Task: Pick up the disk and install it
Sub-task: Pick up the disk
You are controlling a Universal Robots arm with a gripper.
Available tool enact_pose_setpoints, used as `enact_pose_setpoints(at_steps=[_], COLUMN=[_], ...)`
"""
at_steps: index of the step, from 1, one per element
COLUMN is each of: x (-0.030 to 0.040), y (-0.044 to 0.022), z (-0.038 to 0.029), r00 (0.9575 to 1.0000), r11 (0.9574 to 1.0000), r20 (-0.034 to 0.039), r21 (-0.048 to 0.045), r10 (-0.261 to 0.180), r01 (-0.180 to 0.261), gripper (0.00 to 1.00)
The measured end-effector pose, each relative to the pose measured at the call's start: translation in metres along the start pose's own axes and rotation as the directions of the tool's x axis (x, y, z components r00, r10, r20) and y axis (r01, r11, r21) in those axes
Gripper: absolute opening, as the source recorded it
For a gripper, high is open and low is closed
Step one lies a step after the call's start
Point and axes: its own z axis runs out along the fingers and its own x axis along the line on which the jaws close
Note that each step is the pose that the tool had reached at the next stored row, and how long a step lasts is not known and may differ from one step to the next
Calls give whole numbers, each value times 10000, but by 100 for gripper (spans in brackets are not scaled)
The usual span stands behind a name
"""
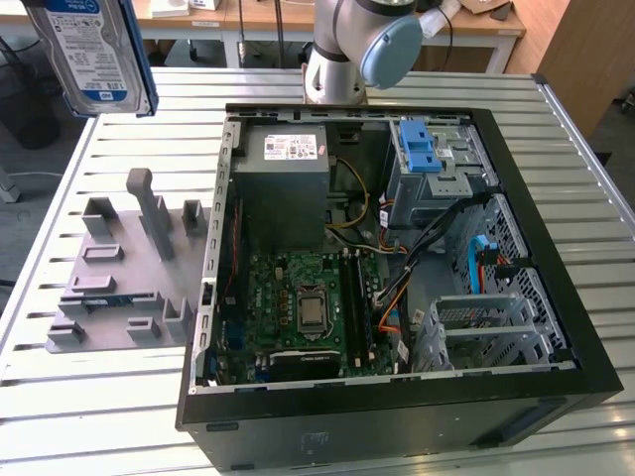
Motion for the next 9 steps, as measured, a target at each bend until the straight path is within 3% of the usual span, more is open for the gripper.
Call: enact_pose_setpoints(at_steps=[9], x=[-1], y=[-31], z=[-1], r00=[10000], r11=[10000], r20=[-1], r21=[-1], r10=[-1], r01=[1], gripper=[36])
